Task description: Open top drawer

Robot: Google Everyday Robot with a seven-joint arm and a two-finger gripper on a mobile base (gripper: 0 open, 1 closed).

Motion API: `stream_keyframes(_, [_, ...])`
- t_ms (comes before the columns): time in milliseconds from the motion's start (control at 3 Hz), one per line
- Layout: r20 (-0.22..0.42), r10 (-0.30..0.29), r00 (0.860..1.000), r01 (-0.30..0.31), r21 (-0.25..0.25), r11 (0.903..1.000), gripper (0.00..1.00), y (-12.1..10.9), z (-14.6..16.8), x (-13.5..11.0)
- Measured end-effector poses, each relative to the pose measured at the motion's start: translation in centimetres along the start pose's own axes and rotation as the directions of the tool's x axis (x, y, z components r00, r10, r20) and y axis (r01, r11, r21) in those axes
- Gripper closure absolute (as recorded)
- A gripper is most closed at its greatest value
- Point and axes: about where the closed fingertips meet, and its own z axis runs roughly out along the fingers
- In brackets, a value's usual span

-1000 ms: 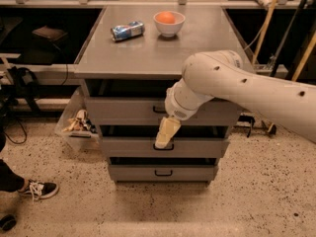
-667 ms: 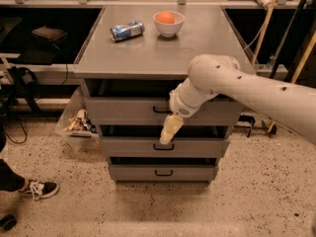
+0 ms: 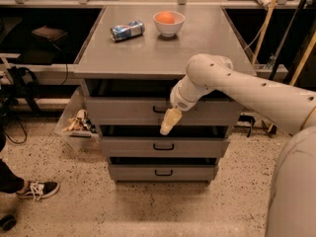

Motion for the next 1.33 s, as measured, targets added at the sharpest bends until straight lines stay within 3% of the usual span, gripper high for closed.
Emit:
stream_keyframes(333, [-0.042, 0.021, 0.999, -0.020, 0.025, 0.9995, 0.00, -1.12, 2.75, 1.17])
stream_keyframes(667, [-0.042, 0.021, 0.999, -0.020, 0.025, 0.9995, 0.00, -1.15, 2.21, 0.96])
stream_keyframes(1000, [-0.042, 0.021, 0.999, -0.020, 0.025, 0.9995, 0.14, -1.15, 2.20, 0.95])
stream_keyframes(1333, [-0.042, 0.021, 0.999, -0.020, 0.025, 0.9995, 0.37, -1.14, 2.20, 0.95])
